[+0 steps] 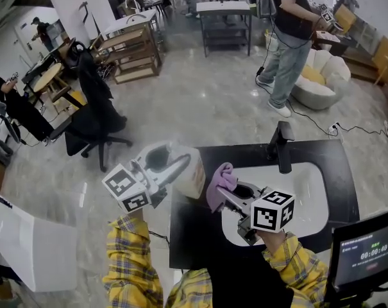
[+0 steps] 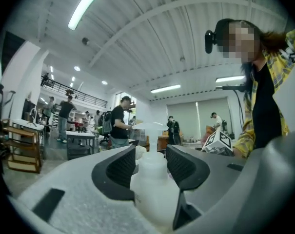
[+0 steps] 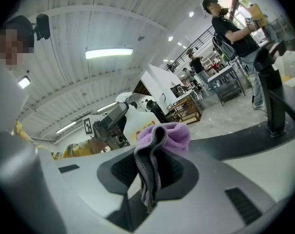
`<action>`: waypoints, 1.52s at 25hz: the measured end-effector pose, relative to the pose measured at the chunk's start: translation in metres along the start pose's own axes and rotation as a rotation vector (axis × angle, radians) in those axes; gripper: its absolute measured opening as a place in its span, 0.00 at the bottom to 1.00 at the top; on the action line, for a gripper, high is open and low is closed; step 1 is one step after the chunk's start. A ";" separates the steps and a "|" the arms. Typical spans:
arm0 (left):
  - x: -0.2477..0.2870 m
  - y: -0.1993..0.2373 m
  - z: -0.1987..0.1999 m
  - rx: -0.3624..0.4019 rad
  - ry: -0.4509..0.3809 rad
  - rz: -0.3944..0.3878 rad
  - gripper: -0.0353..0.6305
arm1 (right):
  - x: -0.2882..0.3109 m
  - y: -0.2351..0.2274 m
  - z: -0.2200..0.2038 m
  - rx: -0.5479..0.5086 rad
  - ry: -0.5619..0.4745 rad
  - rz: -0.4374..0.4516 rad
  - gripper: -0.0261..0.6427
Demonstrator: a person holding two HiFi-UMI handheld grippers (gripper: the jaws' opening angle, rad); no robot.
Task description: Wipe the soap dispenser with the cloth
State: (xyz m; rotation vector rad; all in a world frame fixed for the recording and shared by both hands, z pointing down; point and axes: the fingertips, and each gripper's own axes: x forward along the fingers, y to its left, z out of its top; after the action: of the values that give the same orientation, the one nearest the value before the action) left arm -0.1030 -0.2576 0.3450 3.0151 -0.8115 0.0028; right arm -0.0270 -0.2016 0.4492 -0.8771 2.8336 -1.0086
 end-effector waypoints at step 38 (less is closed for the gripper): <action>-0.009 0.004 -0.005 0.104 0.079 0.193 0.28 | 0.007 0.027 0.008 -0.149 0.012 0.070 0.16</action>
State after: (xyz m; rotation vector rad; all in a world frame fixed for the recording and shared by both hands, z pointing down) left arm -0.1129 -0.2569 0.3504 2.9936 -1.1239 0.1713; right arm -0.0447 -0.1924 0.4279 -0.7769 2.9577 -0.8074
